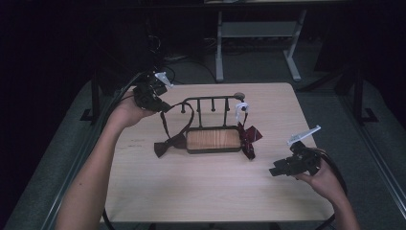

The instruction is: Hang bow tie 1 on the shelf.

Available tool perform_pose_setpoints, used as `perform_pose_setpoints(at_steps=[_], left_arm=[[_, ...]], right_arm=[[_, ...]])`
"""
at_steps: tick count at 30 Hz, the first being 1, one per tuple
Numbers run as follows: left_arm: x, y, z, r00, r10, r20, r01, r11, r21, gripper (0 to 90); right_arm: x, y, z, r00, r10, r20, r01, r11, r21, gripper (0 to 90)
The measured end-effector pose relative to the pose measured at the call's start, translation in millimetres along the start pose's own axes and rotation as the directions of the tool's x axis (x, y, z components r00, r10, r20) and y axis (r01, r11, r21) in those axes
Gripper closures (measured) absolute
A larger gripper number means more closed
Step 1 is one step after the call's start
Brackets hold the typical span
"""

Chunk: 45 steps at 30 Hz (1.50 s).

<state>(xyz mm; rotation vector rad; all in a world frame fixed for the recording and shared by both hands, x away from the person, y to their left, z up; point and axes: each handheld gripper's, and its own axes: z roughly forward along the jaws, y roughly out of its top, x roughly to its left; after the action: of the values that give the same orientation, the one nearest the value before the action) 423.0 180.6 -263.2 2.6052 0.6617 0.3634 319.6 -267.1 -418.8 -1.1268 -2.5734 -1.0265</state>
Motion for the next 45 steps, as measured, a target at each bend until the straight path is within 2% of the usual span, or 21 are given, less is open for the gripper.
perform_pose_setpoints(at_steps=[5,12,19,24,26,29,37,41,45], left_arm=[[0.9,1.0,4.3,1.0000,-0.001,-0.007,0.001,0.9999,0.014,89.9],[4.5,-2.8,9.2,0.9994,-0.022,-0.025,0.023,0.9988,0.043,89.7],[6.8,-3.4,9.7,0.9987,-0.035,-0.037,0.037,0.9983,0.044,89.7],[8.6,-2.8,12.3,0.9983,-0.041,-0.041,0.043,0.9980,0.046,88.2],[9.4,-2.5,12.6,0.9986,-0.035,-0.041,0.037,0.9983,0.045,86.4],[9.3,-2.8,12.3,0.9983,-0.036,-0.045,0.038,0.9983,0.045,83.2],[6.4,-4.1,10.7,0.9993,-0.024,-0.028,0.025,0.9985,0.048,81.1],[3.7,-4.7,9.3,0.9993,-0.006,-0.038,0.008,0.9989,0.047,80.2],[1.9,-8.8,6.9,0.9990,-0.015,-0.042,0.016,0.9994,0.032,79.7]], right_arm=[[-0.6,1.3,1.1,1.0000,0.001,-0.004,-0.001,1.0000,0.008,51.3],[0.6,3.1,2.4,1.0000,-0.004,0.001,0.004,0.9999,0.011,51.3],[1.5,3.7,2.7,0.9998,-0.020,0.003,0.020,0.9998,0.006,51.3],[1.5,4.2,3.7,0.9999,-0.012,0.001,0.012,0.9999,0.011,51.3],[-0.3,4.4,4.4,0.9998,-0.017,0.001,0.017,0.9998,0.008,51.3],[-0.1,4.0,4.6,1.0000,0.000,-0.001,0.000,0.9999,0.015,51.3],[-2.5,2.0,4.1,1.0000,0.003,0.000,-0.003,0.9999,0.011,51.0],[-4.2,0.9,4.3,1.0000,0.008,0.007,-0.008,1.0000,0.006,50.2],[-4.1,0.4,1.8,0.9998,0.014,0.017,-0.014,0.9999,-0.003,49.6]])
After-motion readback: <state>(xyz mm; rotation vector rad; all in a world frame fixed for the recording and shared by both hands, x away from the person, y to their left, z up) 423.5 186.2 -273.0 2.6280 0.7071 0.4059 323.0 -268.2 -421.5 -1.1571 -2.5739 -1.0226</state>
